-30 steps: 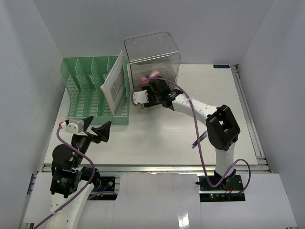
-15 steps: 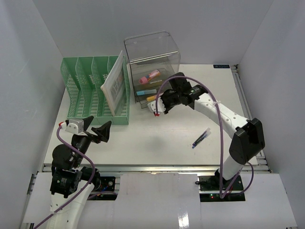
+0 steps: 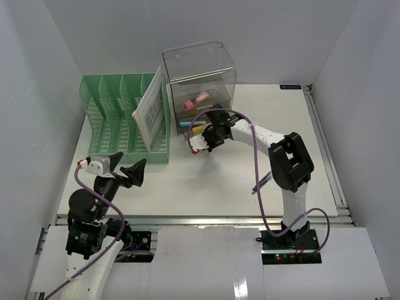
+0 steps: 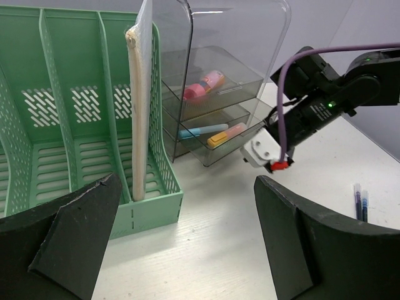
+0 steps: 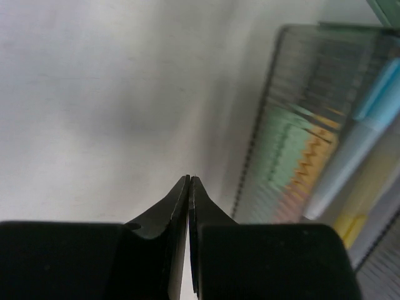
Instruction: Organize the desk
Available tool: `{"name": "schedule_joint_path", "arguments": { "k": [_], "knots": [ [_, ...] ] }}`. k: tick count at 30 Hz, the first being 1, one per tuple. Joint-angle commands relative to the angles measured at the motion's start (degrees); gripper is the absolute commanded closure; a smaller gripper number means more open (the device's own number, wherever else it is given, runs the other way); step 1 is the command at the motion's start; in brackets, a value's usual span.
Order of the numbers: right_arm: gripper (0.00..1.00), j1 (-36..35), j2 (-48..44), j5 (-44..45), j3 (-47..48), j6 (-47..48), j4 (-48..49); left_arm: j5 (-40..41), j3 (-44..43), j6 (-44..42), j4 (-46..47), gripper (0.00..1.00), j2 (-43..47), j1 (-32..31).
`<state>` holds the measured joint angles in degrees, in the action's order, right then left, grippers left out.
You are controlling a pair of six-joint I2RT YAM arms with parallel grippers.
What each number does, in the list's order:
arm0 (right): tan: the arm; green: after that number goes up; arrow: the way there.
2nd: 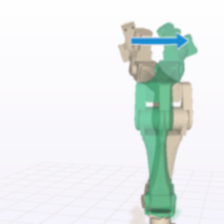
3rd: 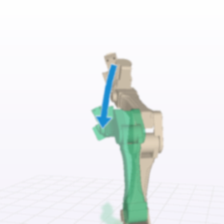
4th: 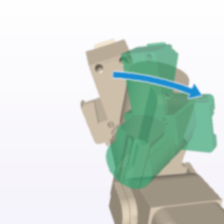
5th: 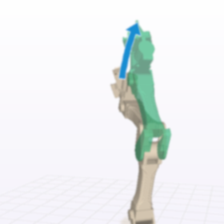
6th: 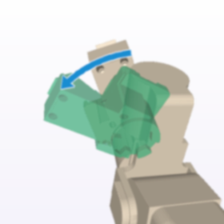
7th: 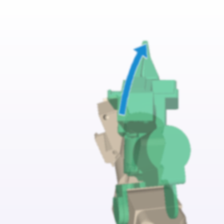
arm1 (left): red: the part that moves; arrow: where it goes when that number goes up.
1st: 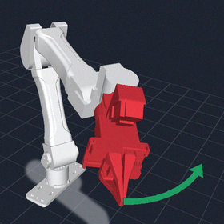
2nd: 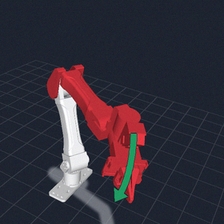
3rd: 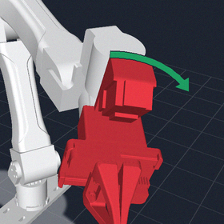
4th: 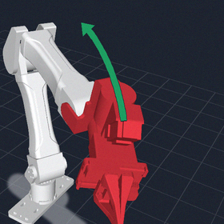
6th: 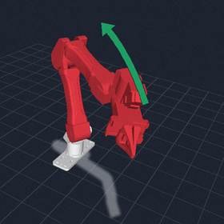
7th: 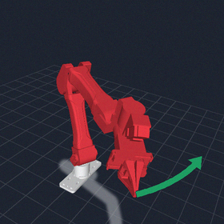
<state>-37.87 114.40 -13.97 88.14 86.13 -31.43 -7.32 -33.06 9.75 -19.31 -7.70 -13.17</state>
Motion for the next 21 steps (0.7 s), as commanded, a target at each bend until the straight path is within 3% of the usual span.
{"name": "schedule_joint_path", "arguments": {
  "k": [1, 4, 10, 21],
  "knots": [
    [0.92, 0.6, 3.3, 7.0, 8.0, -6.0, 9.5, -1.2, 0.4, -0.5, 0.1, 0.02, 0.1, 0.3],
    [0.91, 0.7, 5.1, 8.0, 10.6, -8.6, 12.6, -1.5, 0.4, -0.5, 0.1, 0.02, 0.1, 0.3],
    [0.80, 0.6, 6.8, 6.4, 13.1, -12.7, 16.3, -1.8, 0.4, -0.6, 0.3, 0.02, -0.4, 0.3],
    [0.74, 1.1, 9.2, 10.4, 14.3, -16.5, 20.9, -5.0, 0.5, -0.7, 1.2, 0.02, -0.4, 0.3]
  ]
}}
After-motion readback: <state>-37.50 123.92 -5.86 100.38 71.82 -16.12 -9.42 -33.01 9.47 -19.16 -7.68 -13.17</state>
